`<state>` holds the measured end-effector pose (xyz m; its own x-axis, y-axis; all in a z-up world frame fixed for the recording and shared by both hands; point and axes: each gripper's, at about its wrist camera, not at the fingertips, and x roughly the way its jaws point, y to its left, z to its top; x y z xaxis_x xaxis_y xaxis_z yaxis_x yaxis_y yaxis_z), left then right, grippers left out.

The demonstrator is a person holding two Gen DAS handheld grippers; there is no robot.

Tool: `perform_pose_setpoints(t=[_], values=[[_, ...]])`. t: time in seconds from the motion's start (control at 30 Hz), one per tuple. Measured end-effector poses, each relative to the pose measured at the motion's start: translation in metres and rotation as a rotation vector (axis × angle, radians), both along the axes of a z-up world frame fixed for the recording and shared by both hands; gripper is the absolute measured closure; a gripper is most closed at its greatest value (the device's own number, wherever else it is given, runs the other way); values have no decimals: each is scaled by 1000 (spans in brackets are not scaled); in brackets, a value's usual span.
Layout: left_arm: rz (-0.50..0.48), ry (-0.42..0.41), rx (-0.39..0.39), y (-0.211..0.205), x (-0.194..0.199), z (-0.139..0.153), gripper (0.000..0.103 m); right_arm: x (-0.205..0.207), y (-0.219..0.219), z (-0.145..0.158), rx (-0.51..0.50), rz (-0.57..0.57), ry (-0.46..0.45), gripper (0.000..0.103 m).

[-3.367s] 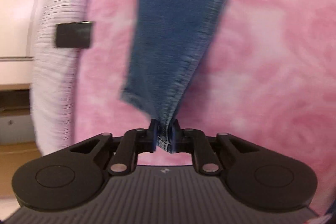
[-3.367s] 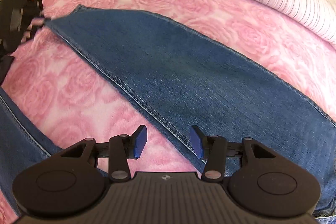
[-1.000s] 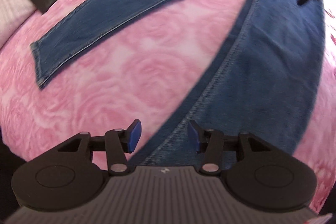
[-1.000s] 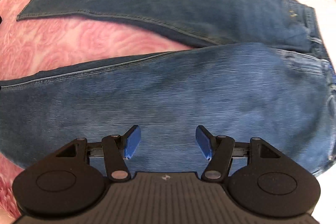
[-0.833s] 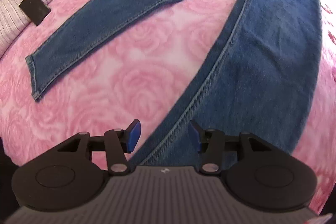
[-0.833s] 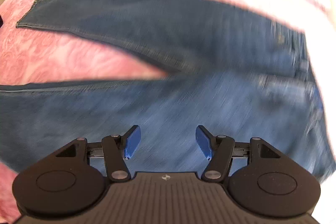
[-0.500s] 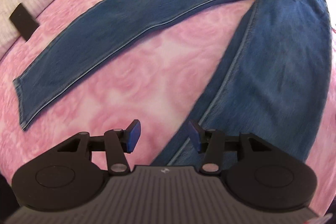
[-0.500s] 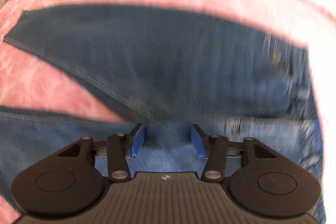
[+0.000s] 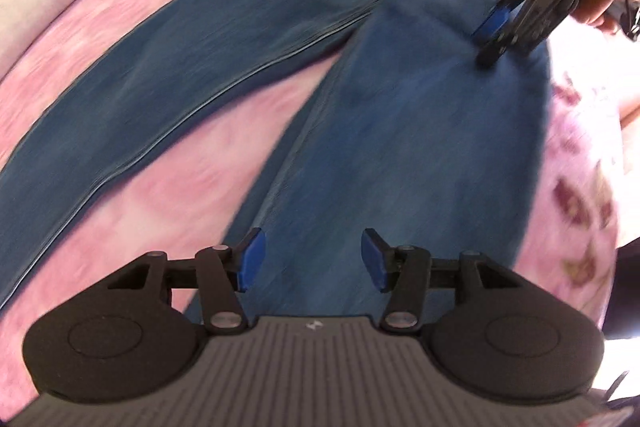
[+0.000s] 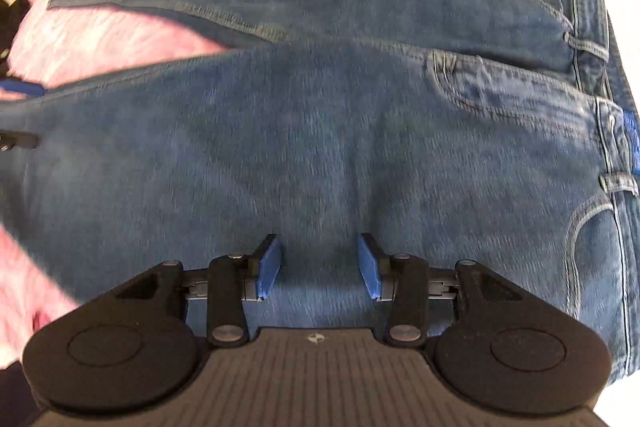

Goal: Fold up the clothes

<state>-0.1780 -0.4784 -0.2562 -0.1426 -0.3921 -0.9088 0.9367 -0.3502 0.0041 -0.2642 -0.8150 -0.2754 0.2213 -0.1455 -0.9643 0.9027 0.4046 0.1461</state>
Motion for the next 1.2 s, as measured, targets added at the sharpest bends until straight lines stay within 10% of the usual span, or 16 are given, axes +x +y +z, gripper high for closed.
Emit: perform_pose_setpoints(t=[0.2,0.53,0.83,1.03,1.2], values=[[-38,22,-25,-30,-32,-4,53,-31,12,12,86,-72,-72,60],[54,63,-34,-69,-28,-7,53,-34,-34,49,-68,10,-32,53],[-78,-39,-18,39,-49,3,53,-53,26,49,-38,192,131,50],[-172,-249,85,121,-59,-24,54,-45,78,31,-113,428,340,42],[-184,-384,15,163,-50,-35,49,-30,103,10,-222,579,465,41]])
